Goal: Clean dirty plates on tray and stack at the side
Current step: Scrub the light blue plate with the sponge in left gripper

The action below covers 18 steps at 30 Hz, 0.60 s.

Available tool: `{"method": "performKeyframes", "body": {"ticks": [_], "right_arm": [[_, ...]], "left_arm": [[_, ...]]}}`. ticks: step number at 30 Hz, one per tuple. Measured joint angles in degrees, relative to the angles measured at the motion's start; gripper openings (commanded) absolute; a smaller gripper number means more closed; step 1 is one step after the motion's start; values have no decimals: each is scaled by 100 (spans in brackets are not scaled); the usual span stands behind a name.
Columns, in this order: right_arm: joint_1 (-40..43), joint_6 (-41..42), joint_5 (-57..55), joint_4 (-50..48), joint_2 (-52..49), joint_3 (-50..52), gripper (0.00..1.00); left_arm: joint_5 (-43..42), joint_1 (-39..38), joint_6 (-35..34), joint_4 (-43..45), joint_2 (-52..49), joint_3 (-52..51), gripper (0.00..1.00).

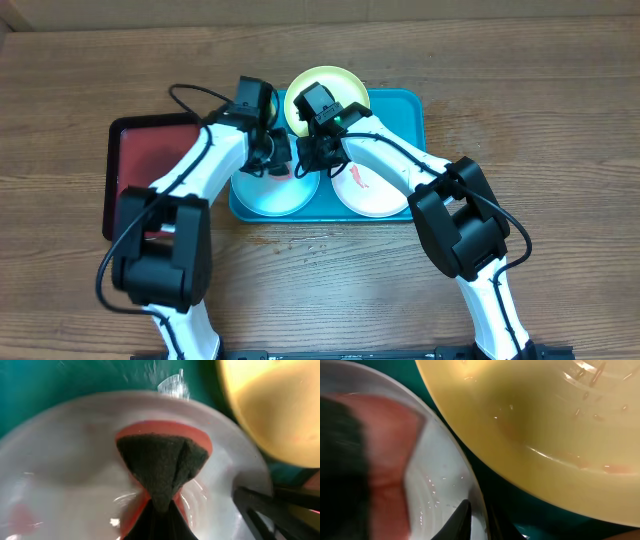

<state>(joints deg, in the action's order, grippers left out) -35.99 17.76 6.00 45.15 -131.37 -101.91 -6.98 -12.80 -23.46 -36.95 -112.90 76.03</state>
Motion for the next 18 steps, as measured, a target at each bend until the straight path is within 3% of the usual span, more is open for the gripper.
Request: {"method": "performKeyframes", "body": {"ticks": [8,18], "right_arm": [[0,2,-2,7,-7,0,14],[0,0,-2,-2,-7,0,14]], "left_arm": [[251,-26,0,-273,-199,177,4],[2435,46,7,-1982,-428,811,4]]}}
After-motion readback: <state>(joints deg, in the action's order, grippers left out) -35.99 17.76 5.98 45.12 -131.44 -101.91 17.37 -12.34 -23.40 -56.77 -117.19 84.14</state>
